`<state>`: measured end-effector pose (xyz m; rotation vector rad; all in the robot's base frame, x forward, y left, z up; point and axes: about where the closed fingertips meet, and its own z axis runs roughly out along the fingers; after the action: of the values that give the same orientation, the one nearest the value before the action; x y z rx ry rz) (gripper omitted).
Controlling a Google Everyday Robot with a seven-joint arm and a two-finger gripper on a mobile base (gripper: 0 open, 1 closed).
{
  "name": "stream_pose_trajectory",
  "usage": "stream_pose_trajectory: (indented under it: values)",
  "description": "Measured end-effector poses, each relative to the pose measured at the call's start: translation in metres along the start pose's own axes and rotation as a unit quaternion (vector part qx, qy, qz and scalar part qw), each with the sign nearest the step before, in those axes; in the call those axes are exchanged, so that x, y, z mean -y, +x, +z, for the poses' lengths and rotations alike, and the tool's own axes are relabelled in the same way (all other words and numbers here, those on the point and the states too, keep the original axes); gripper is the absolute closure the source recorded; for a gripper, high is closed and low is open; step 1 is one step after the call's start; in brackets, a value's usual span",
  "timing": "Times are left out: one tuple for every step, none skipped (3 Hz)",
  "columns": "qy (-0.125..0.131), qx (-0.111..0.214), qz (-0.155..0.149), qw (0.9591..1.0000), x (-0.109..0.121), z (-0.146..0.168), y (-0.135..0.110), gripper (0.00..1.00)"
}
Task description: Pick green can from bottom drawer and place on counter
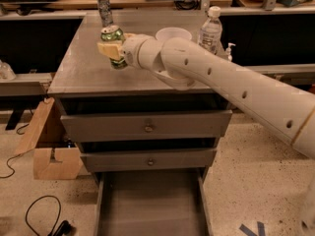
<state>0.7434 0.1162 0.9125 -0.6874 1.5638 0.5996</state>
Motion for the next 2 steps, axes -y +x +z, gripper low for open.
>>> stream_pose_trajectory:
  values:
    - [0.017, 0.018, 0.006, 0.9997, 0.028, 0.023, 0.013, 1.0]
    - [0.037, 0.044, 0.005, 0.9983, 0.061, 0.03, 0.046, 1.0]
